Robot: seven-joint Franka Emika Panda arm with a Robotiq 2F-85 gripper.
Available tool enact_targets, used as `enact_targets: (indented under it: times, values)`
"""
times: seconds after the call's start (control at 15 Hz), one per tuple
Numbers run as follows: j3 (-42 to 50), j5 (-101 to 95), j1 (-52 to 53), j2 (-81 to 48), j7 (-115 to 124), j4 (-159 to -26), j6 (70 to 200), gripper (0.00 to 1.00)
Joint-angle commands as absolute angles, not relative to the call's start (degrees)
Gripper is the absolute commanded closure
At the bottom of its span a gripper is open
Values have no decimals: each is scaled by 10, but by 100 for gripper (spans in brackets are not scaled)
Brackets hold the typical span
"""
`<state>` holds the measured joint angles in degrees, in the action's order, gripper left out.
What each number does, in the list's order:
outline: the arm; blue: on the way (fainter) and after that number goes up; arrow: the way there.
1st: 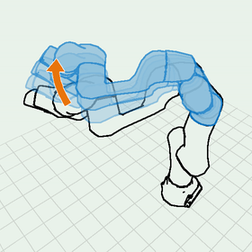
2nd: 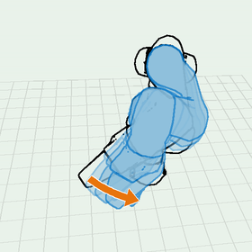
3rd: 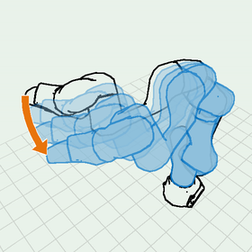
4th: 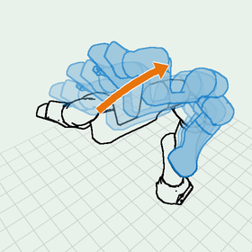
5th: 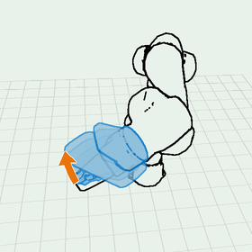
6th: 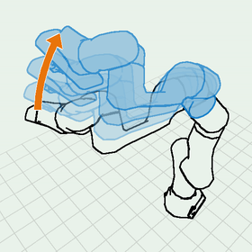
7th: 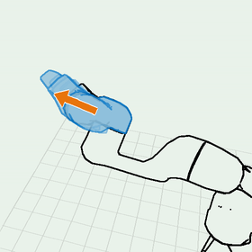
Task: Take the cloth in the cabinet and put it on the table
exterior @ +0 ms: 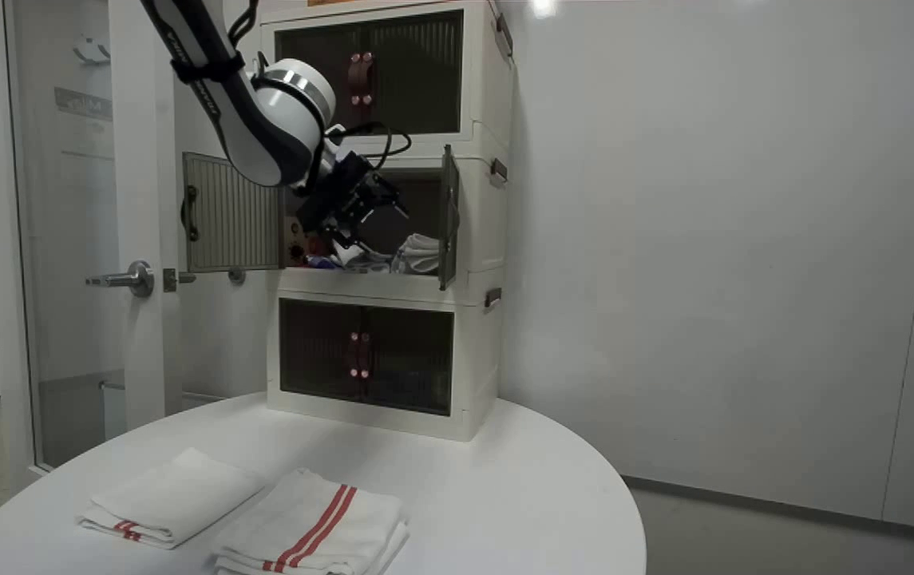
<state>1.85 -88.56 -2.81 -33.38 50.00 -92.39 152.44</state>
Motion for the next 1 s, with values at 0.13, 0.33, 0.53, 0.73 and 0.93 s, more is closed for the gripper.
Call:
enact_targets:
  times: [0.13, 0.33, 0.53, 0.73, 0.93]
  values:
    - [27, -920, -53, -415, 435, -818, 1577, 0]
    - [32, -945, -54, -441, 413, -782, 1572, 0]
    - [28, -960, -60, -460, 411, -753, 1588, 0]
    - [25, -964, -64, -481, 404, -726, 1606, 0]
    - [25, -958, -68, -505, 383, -701, 1613, 0]
